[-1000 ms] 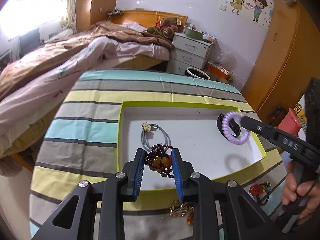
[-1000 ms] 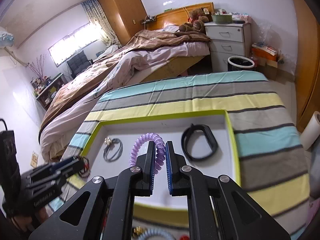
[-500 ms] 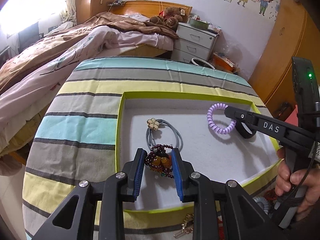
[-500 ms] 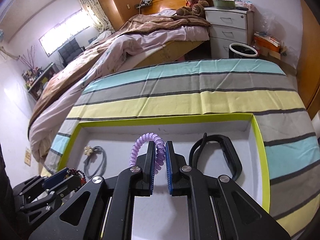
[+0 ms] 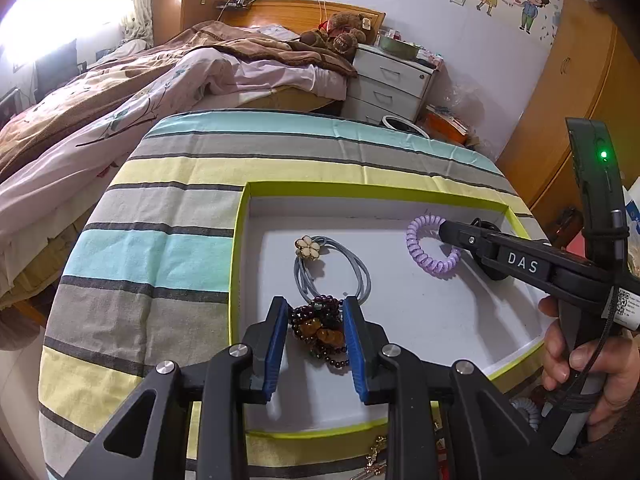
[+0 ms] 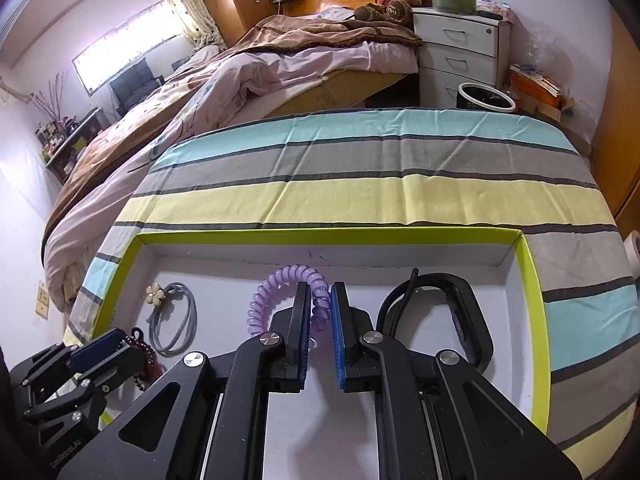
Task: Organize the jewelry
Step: 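Carry the beaded bracelet and purple coil into the lime-green box with both tools, then open both tools to release the bracelets inside the box, then move the right tool back toward the red charm on the bedspread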
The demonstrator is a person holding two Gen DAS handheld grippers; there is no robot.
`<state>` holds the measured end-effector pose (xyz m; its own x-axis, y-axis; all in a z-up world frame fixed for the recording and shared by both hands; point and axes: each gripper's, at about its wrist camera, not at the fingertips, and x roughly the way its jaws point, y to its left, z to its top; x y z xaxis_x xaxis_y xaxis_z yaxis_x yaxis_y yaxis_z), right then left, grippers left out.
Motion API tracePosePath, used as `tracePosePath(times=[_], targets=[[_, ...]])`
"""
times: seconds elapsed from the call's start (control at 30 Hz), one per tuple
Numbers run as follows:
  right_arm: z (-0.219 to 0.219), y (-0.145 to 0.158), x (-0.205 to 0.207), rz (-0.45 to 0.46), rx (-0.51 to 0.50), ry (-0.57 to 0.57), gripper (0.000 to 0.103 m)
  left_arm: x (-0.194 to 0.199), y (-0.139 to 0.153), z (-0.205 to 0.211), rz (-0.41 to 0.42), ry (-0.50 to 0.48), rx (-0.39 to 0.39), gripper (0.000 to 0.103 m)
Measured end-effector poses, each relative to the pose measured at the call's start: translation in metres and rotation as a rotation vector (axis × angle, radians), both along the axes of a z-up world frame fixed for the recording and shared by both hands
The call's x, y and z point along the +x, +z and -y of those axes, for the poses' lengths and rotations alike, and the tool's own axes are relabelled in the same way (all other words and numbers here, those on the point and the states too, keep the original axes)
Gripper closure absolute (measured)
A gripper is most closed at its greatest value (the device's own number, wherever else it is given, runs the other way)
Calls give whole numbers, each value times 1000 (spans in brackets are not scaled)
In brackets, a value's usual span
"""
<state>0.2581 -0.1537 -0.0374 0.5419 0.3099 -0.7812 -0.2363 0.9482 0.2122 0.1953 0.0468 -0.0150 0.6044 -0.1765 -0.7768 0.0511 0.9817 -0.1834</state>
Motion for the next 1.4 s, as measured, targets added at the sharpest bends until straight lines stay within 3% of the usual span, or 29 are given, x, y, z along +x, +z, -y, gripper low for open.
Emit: tracePosePath(times=[0.17, 0.37, 0.57, 0.97, 1.4], targets=[[1, -1, 2, -7, -2, -7, 92, -1, 1, 0, -1, -2, -6, 73], [3, -1, 1, -4, 18, -2, 84, -3, 3, 0, 2, -3, -13, 66], [6, 5, -7, 10, 43, 0, 69, -12, 10, 0, 15, -1, -16, 62], [22, 31, -50, 75, 67, 18, 68, -58, 39, 1, 85, -21, -29, 53], [60, 41, -122, 129, 84, 11, 68, -124, 39, -6, 102, -8, -84, 53]])
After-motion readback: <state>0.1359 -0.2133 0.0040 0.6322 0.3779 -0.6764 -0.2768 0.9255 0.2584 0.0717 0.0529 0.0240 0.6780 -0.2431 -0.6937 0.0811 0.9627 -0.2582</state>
